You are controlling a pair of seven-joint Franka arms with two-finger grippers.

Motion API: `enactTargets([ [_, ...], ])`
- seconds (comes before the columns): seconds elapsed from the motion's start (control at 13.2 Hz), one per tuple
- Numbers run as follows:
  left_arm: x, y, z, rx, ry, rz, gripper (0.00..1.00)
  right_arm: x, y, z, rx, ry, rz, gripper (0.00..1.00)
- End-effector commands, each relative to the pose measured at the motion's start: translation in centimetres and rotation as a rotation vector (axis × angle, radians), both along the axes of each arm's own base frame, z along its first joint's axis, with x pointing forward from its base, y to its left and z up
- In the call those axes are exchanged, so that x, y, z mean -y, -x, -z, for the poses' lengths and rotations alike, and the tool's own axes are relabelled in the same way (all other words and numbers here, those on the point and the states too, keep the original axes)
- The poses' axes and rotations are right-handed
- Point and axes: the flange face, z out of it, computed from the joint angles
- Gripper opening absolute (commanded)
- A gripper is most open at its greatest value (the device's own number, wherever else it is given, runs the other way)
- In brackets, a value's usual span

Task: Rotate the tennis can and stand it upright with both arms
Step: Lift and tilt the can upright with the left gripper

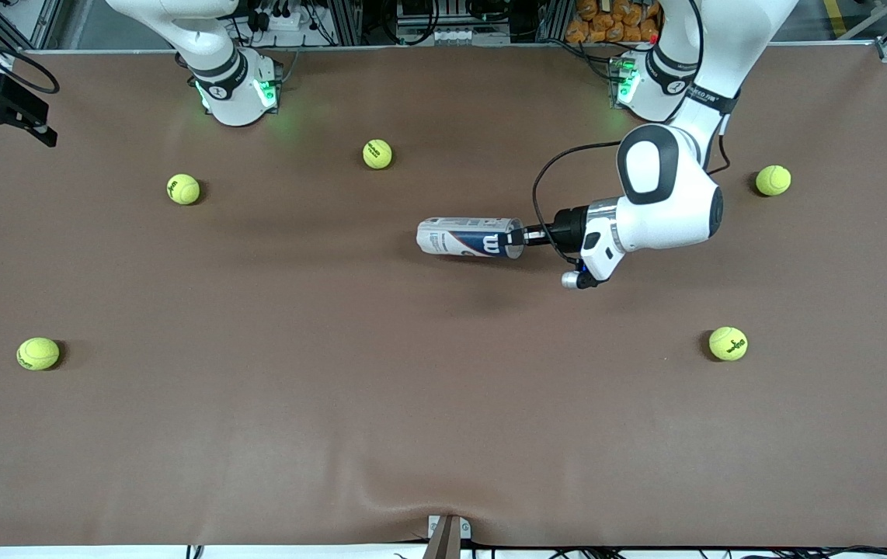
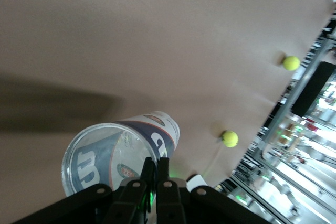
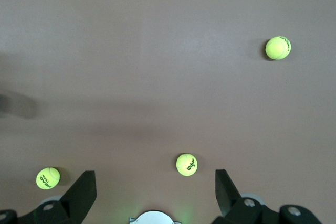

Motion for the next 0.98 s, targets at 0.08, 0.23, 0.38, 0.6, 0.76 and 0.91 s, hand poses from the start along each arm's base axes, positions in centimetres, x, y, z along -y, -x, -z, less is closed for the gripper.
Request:
enactTargets([
  [0.08,3.3,-0.8,-4.7,0.024,-0.16,0.001,0.0,0.3,0.5,-0.9,0.023,-0.012,-0.055,1.0],
  [0.23,6.0,-0.4,-7.0,0.039,-0.256,-0.009,0.0,0.6,0.5,-0.9,0.021,-0.012,-0.049,1.0],
  [0.38,9.7,1.2,-8.8,0.09,-0.393,0.005,0.0,0.6,0.5,-0.8,0.02,-0.012,-0.046,1.0],
  [0.6,15.7,4.0,-10.2,0.142,-0.558,-0.009,0.0,0.6,0.6,-0.9,0.017,-0.012,-0.046,1.0],
  [0.76,17.3,5.1,-11.3,0.191,-0.692,0.042,0.0,0.4,0.6,-0.9,0.017,-0.012,-0.049,1.0],
  [0.91,18.4,5.8,-11.9,0.237,-0.799,0.046,0.0,0.5,0.6,-0.8,0.015,-0.012,-0.048,1.0],
])
